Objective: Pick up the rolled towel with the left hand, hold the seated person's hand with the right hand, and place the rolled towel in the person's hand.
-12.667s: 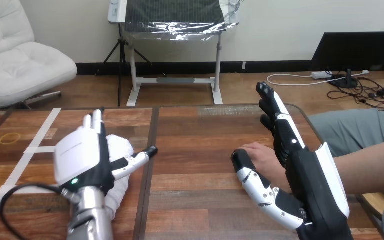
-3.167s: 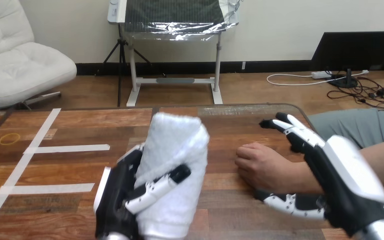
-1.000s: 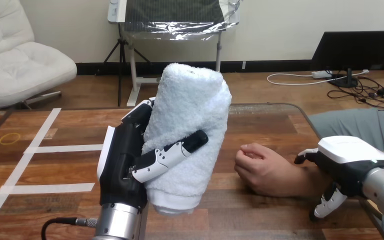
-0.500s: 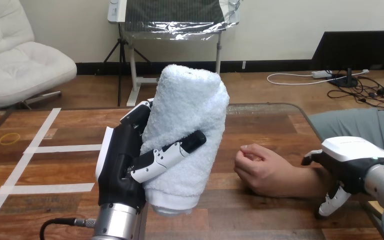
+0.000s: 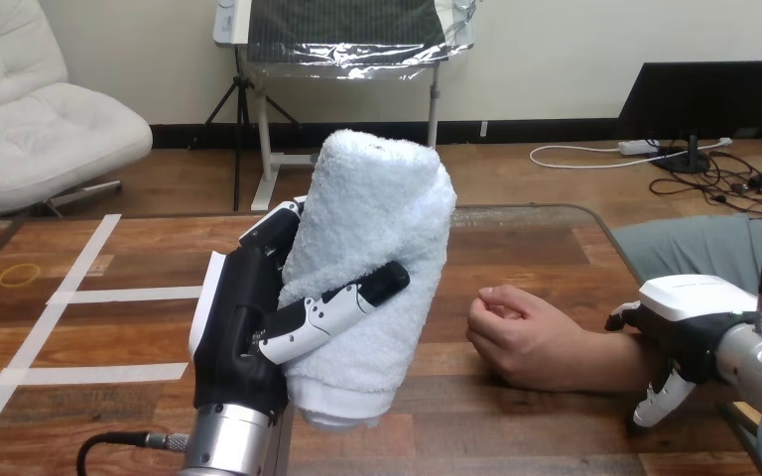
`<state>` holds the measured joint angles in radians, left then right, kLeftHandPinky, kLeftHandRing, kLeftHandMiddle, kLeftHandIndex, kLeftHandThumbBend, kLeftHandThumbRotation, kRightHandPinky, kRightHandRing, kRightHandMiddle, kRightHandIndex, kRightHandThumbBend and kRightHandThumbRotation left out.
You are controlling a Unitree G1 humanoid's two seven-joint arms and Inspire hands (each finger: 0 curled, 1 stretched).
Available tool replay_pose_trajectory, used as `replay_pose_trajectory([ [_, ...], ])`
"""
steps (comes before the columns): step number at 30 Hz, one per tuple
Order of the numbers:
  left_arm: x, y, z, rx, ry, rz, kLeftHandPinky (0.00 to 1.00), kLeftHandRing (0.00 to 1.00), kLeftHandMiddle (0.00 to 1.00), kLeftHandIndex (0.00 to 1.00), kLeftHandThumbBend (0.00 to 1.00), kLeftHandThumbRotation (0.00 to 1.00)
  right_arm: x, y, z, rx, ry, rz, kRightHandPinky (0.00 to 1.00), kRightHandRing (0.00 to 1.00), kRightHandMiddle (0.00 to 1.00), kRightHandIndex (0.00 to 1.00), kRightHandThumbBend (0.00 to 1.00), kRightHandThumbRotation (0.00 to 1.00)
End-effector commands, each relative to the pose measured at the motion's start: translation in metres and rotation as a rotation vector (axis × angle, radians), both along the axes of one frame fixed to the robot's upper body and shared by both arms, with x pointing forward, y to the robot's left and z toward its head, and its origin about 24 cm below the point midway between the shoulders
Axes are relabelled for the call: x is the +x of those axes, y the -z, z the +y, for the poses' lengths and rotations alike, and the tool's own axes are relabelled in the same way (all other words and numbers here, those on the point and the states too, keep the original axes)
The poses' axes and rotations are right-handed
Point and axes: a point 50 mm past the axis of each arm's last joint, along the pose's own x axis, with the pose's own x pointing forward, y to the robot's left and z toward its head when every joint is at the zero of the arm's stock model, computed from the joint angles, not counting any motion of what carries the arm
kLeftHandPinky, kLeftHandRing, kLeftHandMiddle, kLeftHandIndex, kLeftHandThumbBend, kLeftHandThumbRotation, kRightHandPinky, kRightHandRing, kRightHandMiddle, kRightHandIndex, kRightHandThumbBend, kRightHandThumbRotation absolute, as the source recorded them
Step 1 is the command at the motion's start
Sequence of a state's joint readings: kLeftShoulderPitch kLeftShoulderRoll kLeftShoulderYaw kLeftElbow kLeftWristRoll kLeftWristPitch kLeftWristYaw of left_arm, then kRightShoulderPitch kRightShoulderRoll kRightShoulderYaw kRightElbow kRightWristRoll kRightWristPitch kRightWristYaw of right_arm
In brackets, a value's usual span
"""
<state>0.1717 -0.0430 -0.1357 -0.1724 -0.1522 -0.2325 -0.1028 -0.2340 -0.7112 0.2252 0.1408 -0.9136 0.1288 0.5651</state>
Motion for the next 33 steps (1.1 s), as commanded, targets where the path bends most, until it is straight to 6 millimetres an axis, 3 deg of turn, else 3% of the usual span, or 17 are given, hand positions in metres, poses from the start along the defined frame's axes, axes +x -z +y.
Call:
replay_pose_trajectory([
  [1,0.007,-0.024,0.001,-0.015,0.002,-0.113,0.4,0.39,0.42,0.52,0.6,0.0,0.016,-0.018,0.0,-0.038,0.006,-0.078,0.92,0.95,0.94,0.89,0.72,0.22],
  [20,0.008,-0.021,0.007,0.004,0.011,-0.103,0.43,0.4,0.43,0.52,0.59,0.0,0.021,-0.008,-0.003,-0.072,0.038,-0.034,0.91,0.89,0.89,0.87,0.64,0.24],
  [25,0.009,-0.02,0.009,0.016,0.011,-0.101,0.44,0.4,0.43,0.53,0.58,0.01,0.022,-0.006,-0.003,-0.058,0.041,-0.033,0.81,0.81,0.82,0.83,0.62,0.22],
  [26,0.009,-0.019,0.009,0.018,0.011,-0.101,0.44,0.4,0.43,0.53,0.58,0.01,0.022,-0.005,-0.003,-0.05,0.041,-0.035,0.72,0.74,0.77,0.8,0.62,0.2],
  [33,0.012,-0.015,0.012,0.019,0.009,-0.079,0.43,0.4,0.43,0.53,0.58,0.0,0.023,-0.003,-0.005,-0.001,0.053,-0.046,0.42,0.49,0.58,0.7,0.63,0.13],
])
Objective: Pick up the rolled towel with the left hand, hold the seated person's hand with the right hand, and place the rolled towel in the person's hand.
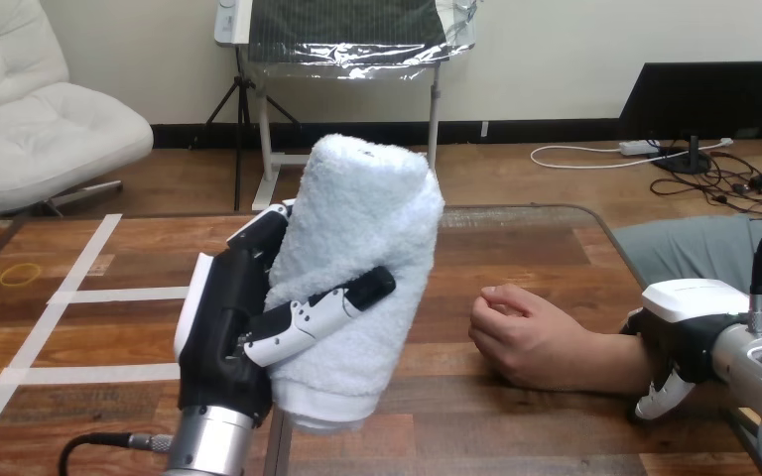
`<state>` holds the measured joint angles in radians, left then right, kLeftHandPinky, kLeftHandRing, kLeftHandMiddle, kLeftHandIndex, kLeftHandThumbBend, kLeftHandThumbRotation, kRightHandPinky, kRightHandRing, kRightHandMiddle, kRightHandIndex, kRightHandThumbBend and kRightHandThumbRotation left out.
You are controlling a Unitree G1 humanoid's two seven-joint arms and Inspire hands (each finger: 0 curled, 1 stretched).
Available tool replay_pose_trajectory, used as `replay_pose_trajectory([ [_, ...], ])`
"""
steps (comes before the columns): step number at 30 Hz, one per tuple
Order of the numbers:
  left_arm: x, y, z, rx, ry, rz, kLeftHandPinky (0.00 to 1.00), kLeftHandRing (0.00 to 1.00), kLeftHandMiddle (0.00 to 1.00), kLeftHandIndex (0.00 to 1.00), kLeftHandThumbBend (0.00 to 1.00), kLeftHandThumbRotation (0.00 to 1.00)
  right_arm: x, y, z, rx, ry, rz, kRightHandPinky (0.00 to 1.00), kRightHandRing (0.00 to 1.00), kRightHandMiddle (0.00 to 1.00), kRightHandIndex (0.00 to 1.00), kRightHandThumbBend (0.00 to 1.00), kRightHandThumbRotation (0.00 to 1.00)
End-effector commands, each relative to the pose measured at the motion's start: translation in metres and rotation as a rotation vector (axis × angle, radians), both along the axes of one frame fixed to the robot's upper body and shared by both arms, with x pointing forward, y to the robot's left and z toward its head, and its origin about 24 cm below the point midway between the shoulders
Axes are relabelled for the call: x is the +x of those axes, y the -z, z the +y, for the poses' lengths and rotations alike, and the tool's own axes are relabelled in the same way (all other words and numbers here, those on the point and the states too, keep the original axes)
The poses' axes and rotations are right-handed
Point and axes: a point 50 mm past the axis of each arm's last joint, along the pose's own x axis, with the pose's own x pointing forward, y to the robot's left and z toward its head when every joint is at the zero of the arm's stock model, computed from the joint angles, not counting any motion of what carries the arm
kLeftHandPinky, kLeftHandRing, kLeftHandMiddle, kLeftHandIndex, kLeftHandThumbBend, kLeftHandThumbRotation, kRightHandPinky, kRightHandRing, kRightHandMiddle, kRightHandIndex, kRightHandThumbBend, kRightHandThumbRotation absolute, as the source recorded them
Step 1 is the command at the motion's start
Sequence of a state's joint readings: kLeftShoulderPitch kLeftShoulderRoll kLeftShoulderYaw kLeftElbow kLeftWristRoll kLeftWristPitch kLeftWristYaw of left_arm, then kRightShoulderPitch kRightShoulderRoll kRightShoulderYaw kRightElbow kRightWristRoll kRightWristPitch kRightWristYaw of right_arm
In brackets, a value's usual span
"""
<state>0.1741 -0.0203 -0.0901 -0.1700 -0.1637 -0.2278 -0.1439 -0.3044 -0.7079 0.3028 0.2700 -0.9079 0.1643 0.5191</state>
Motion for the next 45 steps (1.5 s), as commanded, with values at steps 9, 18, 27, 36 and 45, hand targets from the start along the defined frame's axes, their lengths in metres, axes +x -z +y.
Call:
replay_pose_trajectory([
  [9,0.022,-0.008,0.005,0.045,-0.014,-0.03,0.43,0.41,0.43,0.53,0.59,0.0,0.012,-0.015,-0.001,0.069,0.013,-0.102,0.24,0.32,0.44,0.56,0.66,0.06],
  [18,0.037,0.005,0.007,0.107,-0.042,0.01,0.43,0.42,0.44,0.52,0.6,0.0,0.01,-0.016,-0.001,0.09,0.015,-0.144,0.19,0.27,0.4,0.48,0.7,0.03],
  [27,0.053,0.018,0.007,0.123,-0.035,0.074,0.39,0.41,0.44,0.52,0.6,0.0,0.008,-0.017,-0.002,0.126,0.017,-0.207,0.16,0.24,0.37,0.44,0.72,0.0],
  [36,0.066,0.024,0.005,0.15,-0.024,0.091,0.36,0.4,0.43,0.51,0.61,0.0,0.006,-0.02,-0.003,0.151,0.013,-0.264,0.11,0.19,0.3,0.36,0.68,0.0],
  [45,0.078,0.028,-0.003,0.148,0.006,0.142,0.35,0.39,0.44,0.51,0.61,0.0,0.004,-0.03,-0.003,0.17,0.015,-0.311,0.1,0.18,0.28,0.34,0.66,0.0],
])
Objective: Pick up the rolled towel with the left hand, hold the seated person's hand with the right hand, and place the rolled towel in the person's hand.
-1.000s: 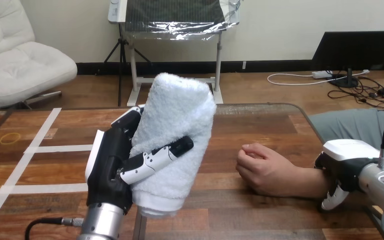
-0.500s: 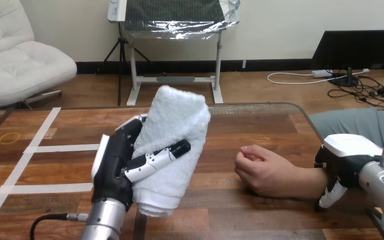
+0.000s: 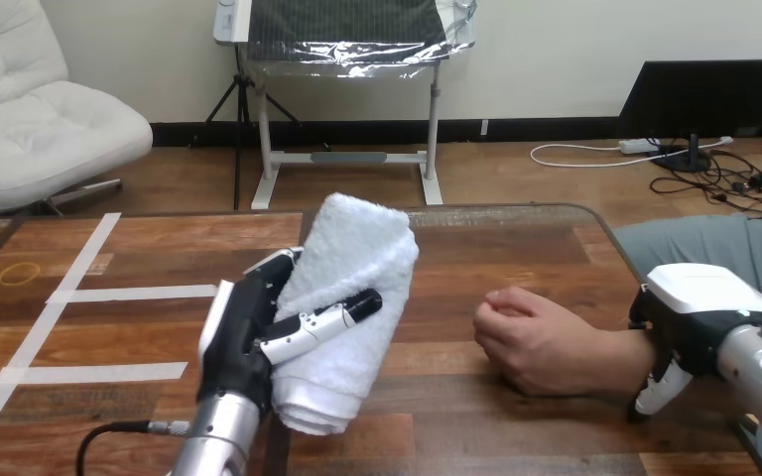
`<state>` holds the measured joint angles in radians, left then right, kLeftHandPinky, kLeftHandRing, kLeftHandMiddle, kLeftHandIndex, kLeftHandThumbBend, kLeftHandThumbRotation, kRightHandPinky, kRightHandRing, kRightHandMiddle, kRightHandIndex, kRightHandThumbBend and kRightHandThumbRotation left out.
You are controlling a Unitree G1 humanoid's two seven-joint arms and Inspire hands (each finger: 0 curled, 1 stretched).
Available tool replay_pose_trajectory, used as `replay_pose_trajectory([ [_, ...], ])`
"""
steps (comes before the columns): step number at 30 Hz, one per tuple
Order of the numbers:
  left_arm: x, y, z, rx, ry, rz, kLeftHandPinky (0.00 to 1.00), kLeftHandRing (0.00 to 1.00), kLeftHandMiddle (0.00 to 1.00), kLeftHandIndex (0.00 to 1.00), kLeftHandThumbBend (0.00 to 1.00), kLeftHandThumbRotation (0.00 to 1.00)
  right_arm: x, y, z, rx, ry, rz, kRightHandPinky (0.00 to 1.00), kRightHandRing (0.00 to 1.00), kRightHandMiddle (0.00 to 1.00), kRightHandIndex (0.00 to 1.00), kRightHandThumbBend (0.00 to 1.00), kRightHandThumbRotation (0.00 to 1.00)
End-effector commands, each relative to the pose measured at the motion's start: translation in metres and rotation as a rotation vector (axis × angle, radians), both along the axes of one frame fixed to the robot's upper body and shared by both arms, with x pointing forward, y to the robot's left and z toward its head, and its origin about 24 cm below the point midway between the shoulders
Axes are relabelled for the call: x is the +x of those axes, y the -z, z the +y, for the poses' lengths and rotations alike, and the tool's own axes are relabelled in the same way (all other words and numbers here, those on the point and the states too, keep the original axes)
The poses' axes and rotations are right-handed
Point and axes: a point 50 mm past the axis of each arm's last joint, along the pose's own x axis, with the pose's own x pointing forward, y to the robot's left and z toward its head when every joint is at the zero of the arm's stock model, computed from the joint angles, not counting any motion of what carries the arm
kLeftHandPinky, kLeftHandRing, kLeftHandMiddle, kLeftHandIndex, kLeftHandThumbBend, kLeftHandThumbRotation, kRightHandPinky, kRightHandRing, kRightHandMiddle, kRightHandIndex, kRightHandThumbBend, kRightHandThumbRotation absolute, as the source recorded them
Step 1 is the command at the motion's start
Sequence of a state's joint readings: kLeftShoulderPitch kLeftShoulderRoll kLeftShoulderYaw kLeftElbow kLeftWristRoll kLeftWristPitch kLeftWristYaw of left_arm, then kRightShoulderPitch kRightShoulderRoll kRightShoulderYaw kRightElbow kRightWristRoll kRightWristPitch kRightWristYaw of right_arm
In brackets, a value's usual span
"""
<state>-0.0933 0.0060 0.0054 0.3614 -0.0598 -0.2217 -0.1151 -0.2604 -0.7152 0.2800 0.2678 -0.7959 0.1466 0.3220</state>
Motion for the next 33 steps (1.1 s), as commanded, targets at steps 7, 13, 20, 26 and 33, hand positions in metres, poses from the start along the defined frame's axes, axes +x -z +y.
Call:
replay_pose_trajectory([
  [7,0.039,-0.033,-0.018,0.003,0.058,-0.11,0.34,0.39,0.44,0.51,0.59,0.0,0.006,-0.038,0.003,0.08,0.006,-0.191,0.11,0.19,0.29,0.35,0.65,0.0],
  [13,0.045,-0.033,-0.024,0.022,0.075,-0.094,0.34,0.39,0.43,0.5,0.6,0.0,0.005,-0.043,0.004,0.097,-0.003,-0.231,0.11,0.18,0.28,0.35,0.66,0.0],
  [20,0.051,-0.034,-0.032,0.019,0.101,-0.088,0.34,0.38,0.43,0.5,0.61,0.0,0.004,-0.05,0.004,0.114,-0.004,-0.254,0.1,0.17,0.26,0.33,0.66,0.0],
  [26,0.055,-0.037,-0.041,0.026,0.12,-0.093,0.34,0.38,0.43,0.5,0.62,0.0,0.003,-0.056,0.005,0.109,-0.014,-0.274,0.09,0.16,0.24,0.32,0.65,0.0],
  [33,0.058,-0.043,-0.053,0.039,0.145,-0.104,0.34,0.39,0.43,0.5,0.62,0.0,0.002,-0.062,0.007,0.114,-0.022,-0.301,0.08,0.15,0.23,0.31,0.66,0.0],
])
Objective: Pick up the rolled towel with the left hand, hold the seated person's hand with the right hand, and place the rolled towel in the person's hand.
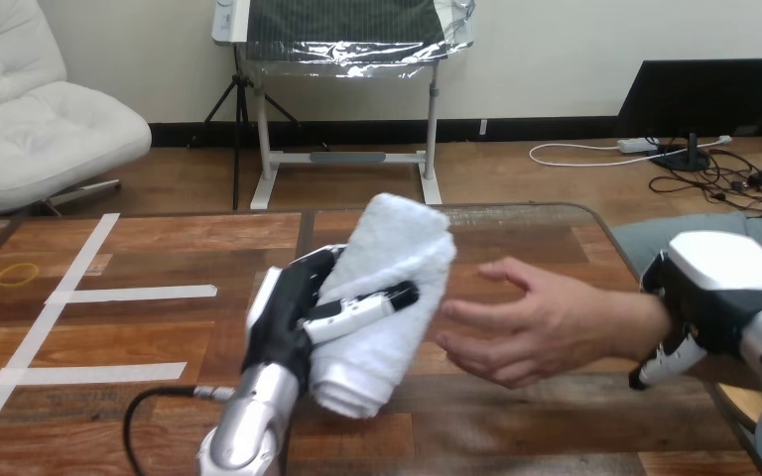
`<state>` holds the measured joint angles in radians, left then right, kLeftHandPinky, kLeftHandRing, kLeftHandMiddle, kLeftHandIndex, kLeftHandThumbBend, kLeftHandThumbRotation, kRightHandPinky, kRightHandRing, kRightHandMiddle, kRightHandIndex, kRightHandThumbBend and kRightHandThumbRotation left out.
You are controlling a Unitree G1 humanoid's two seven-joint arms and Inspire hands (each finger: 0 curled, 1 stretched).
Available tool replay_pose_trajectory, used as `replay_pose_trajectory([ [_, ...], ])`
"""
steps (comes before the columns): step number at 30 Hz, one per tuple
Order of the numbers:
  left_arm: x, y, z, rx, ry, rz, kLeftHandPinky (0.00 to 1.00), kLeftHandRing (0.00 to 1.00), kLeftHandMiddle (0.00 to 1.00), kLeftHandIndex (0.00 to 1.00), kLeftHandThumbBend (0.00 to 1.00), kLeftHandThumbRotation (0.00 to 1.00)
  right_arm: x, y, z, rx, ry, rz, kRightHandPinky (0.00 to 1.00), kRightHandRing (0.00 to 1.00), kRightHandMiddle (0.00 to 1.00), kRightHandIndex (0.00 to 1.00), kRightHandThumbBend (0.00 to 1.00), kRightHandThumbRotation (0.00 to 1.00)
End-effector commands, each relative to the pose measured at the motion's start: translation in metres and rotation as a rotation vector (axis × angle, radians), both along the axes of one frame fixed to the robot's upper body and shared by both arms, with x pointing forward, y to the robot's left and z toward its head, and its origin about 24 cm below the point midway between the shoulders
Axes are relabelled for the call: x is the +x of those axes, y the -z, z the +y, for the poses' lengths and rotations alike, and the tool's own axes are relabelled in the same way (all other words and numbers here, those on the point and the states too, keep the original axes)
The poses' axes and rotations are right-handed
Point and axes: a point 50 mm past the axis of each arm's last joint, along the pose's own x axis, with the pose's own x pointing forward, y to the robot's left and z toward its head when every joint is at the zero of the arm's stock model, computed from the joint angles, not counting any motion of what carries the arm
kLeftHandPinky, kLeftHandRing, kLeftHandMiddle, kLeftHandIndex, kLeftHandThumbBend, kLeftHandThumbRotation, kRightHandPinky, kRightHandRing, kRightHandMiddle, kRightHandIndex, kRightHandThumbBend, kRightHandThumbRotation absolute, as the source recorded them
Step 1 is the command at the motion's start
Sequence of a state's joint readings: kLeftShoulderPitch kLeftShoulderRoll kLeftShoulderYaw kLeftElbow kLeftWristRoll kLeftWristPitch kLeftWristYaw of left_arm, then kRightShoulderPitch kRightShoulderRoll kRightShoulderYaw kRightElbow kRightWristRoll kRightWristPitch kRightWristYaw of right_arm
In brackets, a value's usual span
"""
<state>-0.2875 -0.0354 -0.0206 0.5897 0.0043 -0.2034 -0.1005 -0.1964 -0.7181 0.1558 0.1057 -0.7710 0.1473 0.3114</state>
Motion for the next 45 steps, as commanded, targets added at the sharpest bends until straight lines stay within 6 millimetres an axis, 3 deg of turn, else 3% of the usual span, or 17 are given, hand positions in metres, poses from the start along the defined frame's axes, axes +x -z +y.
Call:
replay_pose_trajectory([
  [1,0.028,-0.047,-0.024,-0.015,0.064,-0.162,0.34,0.39,0.43,0.5,0.61,0.0,0.007,-0.034,0.008,0.044,-0.024,-0.164,0.08,0.15,0.23,0.31,0.67,0.0],
  [45,0.035,-0.067,-0.078,-0.009,0.213,-0.2,0.36,0.38,0.41,0.48,0.58,0.0,0.007,-0.042,0.013,0.033,-0.06,-0.207,0.09,0.16,0.25,0.31,0.71,0.0],
])
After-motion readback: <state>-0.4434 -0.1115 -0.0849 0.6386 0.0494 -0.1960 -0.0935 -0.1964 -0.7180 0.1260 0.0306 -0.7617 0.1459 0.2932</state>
